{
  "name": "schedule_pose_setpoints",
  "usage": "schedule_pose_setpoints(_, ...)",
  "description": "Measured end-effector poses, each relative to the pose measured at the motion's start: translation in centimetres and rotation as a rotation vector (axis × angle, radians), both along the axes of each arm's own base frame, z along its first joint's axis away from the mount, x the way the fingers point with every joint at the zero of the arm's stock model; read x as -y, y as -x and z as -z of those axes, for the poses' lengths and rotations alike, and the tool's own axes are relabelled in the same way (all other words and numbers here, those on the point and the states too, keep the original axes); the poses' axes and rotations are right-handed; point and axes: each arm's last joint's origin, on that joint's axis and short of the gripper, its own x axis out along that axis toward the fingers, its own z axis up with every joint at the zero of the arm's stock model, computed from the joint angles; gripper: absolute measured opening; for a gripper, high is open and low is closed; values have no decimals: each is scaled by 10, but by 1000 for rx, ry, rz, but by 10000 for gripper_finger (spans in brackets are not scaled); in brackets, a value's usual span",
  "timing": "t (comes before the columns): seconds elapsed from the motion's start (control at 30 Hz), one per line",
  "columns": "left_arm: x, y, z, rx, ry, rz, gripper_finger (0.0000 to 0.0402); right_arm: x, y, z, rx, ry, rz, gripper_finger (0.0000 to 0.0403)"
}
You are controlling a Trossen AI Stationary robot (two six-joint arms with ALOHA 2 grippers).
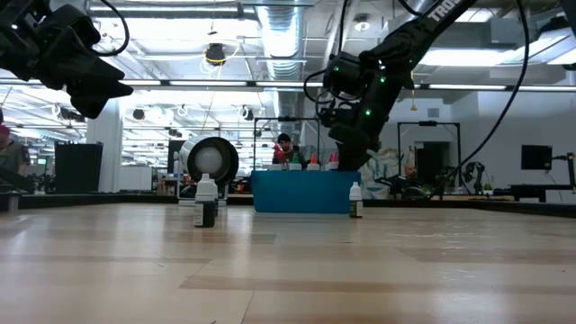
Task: Pick & Place food coloring
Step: Put the right small black food coloring bottle into the blue bin, then put the small purple food coloring bottle into the blue bin
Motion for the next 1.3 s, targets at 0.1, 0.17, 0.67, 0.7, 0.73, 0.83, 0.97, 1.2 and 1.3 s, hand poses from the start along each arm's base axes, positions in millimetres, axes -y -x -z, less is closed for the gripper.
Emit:
schedule_pose_setpoints(0.1, 0, 0, 0, 0, -1, -3, 146, 0, 0, 0, -1, 0, 0, 43)
schedule_pose_setpoints(0.17, 0, 0, 0, 0, -1, -3, 146, 0, 0, 0, -1, -1, 1, 46)
schedule_pose_setpoints(0.67, 0, 0, 0, 0, -5, -2, 146, -1, 2, 1, -27, -13, 1, 89)
schedule_pose_setpoints(0.7, 0, 0, 0, -1, -5, -2, 146, -1, 2, 1, -27, -13, 0, 92)
schedule_pose_setpoints(0.73, 0, 0, 0, -1, -5, -2, 146, -1, 2, 1, -27, -13, 0, 93)
schedule_pose_setpoints(0.83, 0, 0, 0, 0, -5, -2, 146, -1, 2, 1, -23, -13, 0, 95)
schedule_pose_setpoints(0.97, 0, 0, 0, 0, -3, -3, 146, 1, -2, -7, -1, -3, 0, 88)
schedule_pose_setpoints(1.2, 0, 0, 0, 0, 1, -3, 146, 4, -12, -31, 13, 17, -26, 72)
schedule_pose_setpoints(1.3, 0, 0, 0, 1, 1, -3, 146, 1, -16, -43, -3, 12, -40, 71)
